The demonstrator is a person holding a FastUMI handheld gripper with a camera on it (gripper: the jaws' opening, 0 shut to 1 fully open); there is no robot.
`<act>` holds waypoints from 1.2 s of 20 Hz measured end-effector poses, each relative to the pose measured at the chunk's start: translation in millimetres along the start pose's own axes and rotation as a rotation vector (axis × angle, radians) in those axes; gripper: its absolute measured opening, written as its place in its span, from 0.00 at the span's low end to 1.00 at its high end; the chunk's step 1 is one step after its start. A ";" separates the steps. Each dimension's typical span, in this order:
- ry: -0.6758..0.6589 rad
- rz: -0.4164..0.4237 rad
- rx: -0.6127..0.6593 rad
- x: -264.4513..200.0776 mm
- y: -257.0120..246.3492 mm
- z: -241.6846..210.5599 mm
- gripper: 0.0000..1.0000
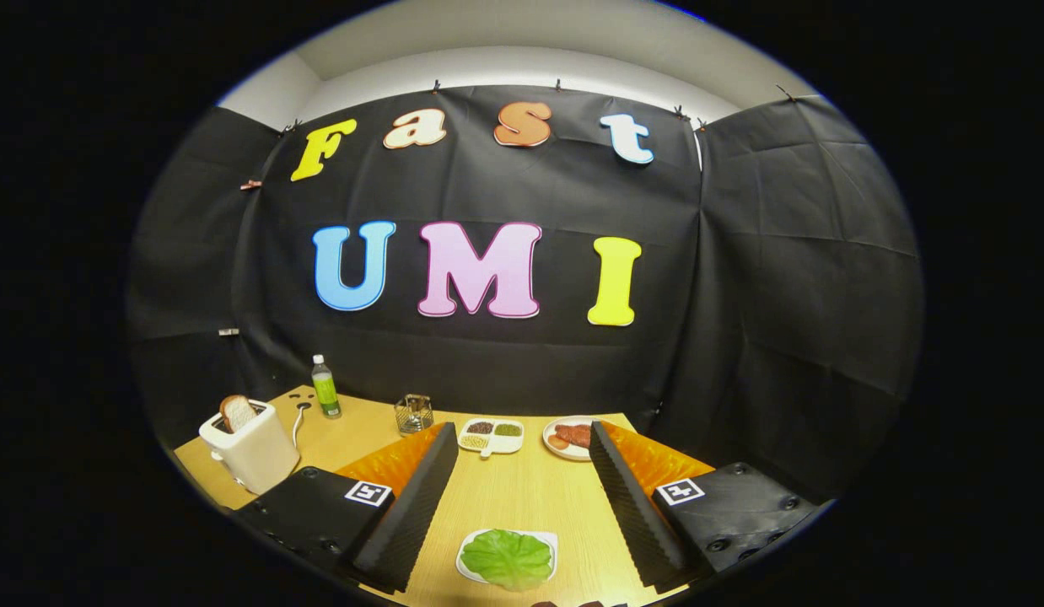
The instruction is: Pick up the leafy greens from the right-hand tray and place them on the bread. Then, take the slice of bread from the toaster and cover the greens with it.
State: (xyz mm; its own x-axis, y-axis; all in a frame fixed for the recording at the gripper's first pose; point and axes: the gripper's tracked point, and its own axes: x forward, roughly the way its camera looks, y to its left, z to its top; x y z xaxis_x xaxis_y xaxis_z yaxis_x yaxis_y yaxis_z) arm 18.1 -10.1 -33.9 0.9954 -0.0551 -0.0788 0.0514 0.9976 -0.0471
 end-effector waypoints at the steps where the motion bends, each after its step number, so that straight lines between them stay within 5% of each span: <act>1: 0.026 0.007 0.007 1.6 1.2 -9.2 0.98; 18: 0.676 0.186 -0.047 37.6 22.2 -257.1 0.98; 24: 0.782 0.220 -0.138 39.4 19.0 -304.4 0.98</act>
State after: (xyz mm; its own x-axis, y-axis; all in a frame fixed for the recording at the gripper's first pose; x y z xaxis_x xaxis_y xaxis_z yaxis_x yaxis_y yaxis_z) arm 33.6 -6.4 -341.0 0.6350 0.0768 -0.7687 -0.1997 0.9775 -0.0673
